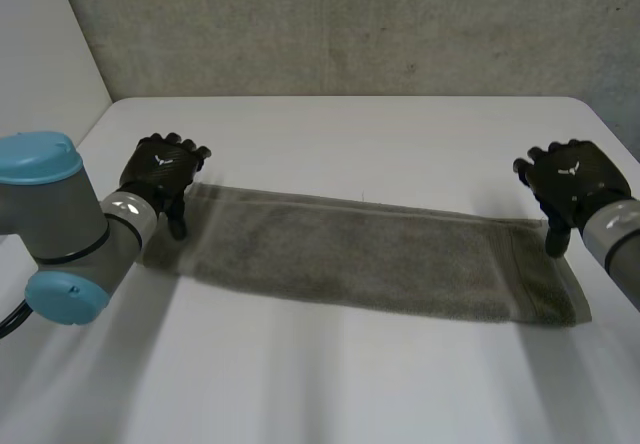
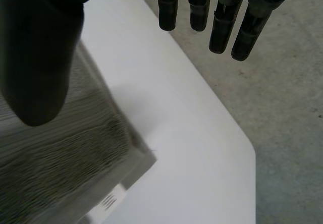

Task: Fold the towel.

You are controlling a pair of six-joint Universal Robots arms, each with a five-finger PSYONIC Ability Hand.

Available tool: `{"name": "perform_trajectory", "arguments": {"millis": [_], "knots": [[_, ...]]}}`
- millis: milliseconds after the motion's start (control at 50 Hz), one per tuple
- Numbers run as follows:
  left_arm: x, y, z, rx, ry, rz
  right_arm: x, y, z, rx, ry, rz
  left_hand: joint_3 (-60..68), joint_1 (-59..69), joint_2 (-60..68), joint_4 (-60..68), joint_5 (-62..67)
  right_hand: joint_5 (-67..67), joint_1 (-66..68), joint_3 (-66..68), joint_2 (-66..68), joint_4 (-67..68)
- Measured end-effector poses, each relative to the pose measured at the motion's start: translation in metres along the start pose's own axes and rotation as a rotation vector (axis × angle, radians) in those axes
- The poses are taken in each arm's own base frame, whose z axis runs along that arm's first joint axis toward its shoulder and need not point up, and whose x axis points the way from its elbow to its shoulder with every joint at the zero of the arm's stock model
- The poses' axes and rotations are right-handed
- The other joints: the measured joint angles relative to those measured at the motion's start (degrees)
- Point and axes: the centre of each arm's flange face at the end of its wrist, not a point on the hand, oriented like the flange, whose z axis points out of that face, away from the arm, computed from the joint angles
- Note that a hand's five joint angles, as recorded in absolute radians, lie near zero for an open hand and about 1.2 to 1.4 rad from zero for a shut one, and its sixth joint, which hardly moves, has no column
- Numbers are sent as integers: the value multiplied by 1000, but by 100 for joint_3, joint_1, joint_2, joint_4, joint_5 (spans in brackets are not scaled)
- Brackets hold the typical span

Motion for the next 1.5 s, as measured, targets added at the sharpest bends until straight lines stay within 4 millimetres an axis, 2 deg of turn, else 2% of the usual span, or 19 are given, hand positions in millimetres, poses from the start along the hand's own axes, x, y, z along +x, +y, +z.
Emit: {"name": "perform_trajectory", "arguments": {"millis": [100, 280, 440, 580, 660, 720, 740, 800, 860, 960, 1060, 1340, 1380, 1400, 1420, 1440, 1500], "knots": [[1, 1, -3, -3, 0, 6, -10, 6, -20, -14, -42, -17, 9, 0, 3, 0, 109, 0, 0, 0, 0, 0], [-4, 13, 1, -29, -11, -1, -14, 23, -34, -41, -88, 0, -8, -1, 1, 0, 27, 15, 40, 4, 3, 0], [-2, 17, -3, -42, -4, -10, -12, 49, -28, -91, -134, 66, -8, -1, 1, 0, 26, 724, 714, 519, 501, 489], [3, 16, -6, -43, 8, -10, -25, 83, -12, -186, -212, 120, -8, -2, 1, 0, 27, 1342, 1268, 1157, 1108, 1141], [5, 16, -7, -44, 13, -10, -28, 92, -7, -215, -223, 130, -8, -2, 1, 0, 27, 1744, 1778, 1611, 1613, 1559], [6, 16, -8, -45, 15, -10, -28, 95, -5, -224, -219, 132, -8, -4, 1, 0, 27, 3037, 3177, 2938, 2962, 2912], [6, 17, -8, -46, 16, -10, -27, 97, -3, -226, -209, 132, -8, -5, 1, 0, 26, 4174, 4032, 4173, 3860, 4411], [6, 17, -8, -46, 18, -10, -23, 98, -1, -226, -189, 133, -8, -5, 1, 0, 26, 4854, 4043, 5605, 3928, 5733], [6, 16, -9, -45, 17, -10, -13, 100, 3, -223, -135, 129, -8, -6, 1, 0, 26, 4996, 4044, 6208, 3928, 6197], [5, 12, -11, -37, 14, -10, 8, 93, 5, -195, -26, 107, -8, -7, 1, 0, 27, 4996, 4043, 6218, 3928, 6204], [3, 8, -13, -26, 8, -16, 20, 87, 3, -173, 24, 96, -8, -8, 1, 0, 26, 4996, 4043, 6223, 3928, 6204], [3, 1, -17, -12, 6, -39, 21, 84, 3, -157, 12, 94, -8, -8, 1, 0, 26, 4996, 4043, 6247, 3928, 6204], [3, 1, -17, -12, 7, -40, 22, 84, 4, -154, 11, 93, -8, -8, 1, 0, 26, 4820, 4316, 5389, 4204, 5324], [4, 1, -17, -12, 8, -40, 21, 84, 4, -152, 8, 94, -8, -8, 1, 0, 27, 4307, 4060, 4429, 3948, 4383], [4, 1, -18, -12, 8, -40, 21, 84, 4, -151, 6, 94, -8, -8, 1, 0, 24, 3992, 3824, 4137, 3762, 4093], [4, 1, -18, -12, 9, -39, 20, 84, 3, -147, -1, 95, -8, -8, 1, 0, 26, 3221, 3231, 3248, 3115, 3225], [4, 1, -18, -13, 10, -39, 18, 83, 3, -134, -21, 96, -8, -8, 1, 0, 26, 2481, 2605, 2523, 2567, 2474]]}}
